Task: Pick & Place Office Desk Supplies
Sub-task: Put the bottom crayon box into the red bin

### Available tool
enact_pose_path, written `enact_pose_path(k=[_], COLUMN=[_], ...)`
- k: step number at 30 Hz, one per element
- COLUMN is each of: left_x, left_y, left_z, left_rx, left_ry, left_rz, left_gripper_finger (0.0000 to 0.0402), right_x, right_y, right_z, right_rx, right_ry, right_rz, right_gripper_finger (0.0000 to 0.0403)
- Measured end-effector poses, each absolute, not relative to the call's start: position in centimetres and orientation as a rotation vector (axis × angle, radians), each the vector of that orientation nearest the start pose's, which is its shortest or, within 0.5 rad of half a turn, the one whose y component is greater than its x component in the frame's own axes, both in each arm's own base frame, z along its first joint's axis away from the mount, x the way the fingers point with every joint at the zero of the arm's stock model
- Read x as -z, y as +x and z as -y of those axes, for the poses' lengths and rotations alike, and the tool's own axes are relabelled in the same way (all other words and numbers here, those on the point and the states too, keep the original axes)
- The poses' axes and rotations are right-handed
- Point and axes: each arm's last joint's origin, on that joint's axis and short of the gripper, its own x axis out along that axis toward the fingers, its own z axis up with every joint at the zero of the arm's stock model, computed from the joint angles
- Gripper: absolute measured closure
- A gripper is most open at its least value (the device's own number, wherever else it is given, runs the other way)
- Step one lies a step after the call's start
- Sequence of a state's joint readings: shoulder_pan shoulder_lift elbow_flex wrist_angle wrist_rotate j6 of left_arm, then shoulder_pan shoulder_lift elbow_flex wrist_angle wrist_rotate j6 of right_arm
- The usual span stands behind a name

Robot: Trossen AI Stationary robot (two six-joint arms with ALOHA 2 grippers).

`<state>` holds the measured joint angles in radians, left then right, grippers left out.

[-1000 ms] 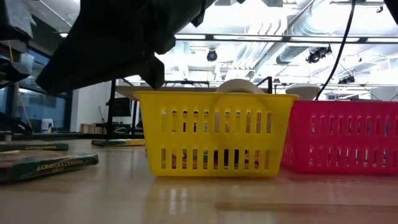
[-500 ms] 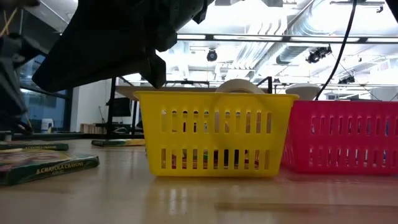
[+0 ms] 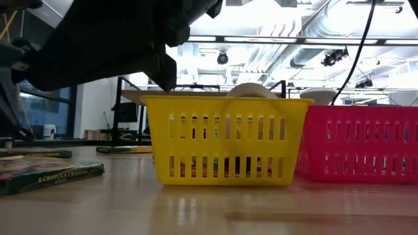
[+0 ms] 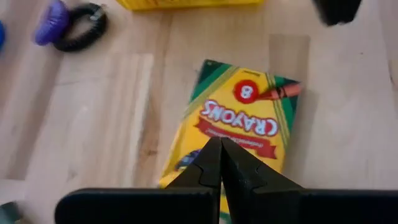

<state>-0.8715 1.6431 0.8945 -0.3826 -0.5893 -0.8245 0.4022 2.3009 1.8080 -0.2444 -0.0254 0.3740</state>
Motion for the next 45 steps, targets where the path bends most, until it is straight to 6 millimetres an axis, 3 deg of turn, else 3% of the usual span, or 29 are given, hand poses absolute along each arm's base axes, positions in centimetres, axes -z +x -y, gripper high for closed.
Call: enact_pose_path(k=[18,30,36,45], left_x=[-13.6,-14.0,-14.5,-13.9], left_y=[21.9,21.9,22.0,22.3], left_z=[23.7,24.7,25.3,25.5], left_rx=[0.009,0.127,0.178,0.153], left_ry=[-0.075,-0.146,-0.205,-0.196], left_rz=[-0.853,-0.857,-0.813,-0.782], left_gripper_finger=[0.0401,0.0401,0.0401,0.0401], right_x=[-17.5,-17.5,-17.3,-17.2], right_y=[46.4,46.3,46.0,44.9], right_z=[-22.2,-22.4,-22.7,-24.4], right_rx=[-0.275,-0.27,-0.23,-0.219], right_ry=[0.218,0.248,0.347,0.46], right_rz=[-0.762,-0.767,-0.808,-0.861], right_gripper_finger=[0.0401,0.0401,0.0401,0.0401])
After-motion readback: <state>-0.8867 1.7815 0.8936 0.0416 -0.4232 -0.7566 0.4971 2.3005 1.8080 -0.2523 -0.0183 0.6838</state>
